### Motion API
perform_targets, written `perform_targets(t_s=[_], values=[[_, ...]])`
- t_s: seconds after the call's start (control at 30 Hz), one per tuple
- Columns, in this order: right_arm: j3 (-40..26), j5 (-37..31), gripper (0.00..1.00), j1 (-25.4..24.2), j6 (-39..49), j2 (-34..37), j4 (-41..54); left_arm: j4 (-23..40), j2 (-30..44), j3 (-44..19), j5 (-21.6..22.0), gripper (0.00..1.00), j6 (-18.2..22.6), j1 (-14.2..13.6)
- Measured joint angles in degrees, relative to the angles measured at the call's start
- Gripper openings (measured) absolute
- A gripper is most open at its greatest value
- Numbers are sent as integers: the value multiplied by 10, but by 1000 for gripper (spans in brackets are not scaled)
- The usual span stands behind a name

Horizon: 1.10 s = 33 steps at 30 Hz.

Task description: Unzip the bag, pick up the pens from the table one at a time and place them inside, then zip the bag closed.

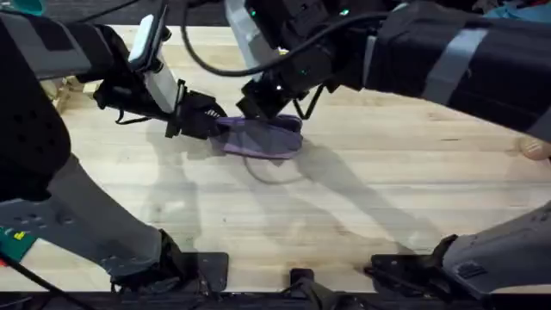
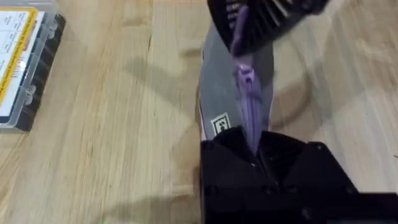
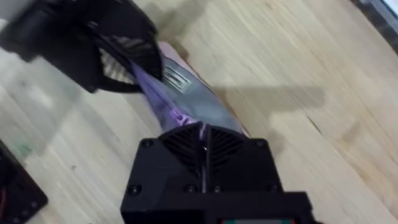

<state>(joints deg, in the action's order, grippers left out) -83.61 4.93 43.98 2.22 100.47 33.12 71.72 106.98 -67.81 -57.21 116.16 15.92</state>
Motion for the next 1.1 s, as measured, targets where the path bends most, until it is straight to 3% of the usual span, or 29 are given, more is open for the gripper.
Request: perform_targets(t_s=[1.1], values=[[0,-14,33,-104,34,-13,132,-2,0,0,2,42,0,0]])
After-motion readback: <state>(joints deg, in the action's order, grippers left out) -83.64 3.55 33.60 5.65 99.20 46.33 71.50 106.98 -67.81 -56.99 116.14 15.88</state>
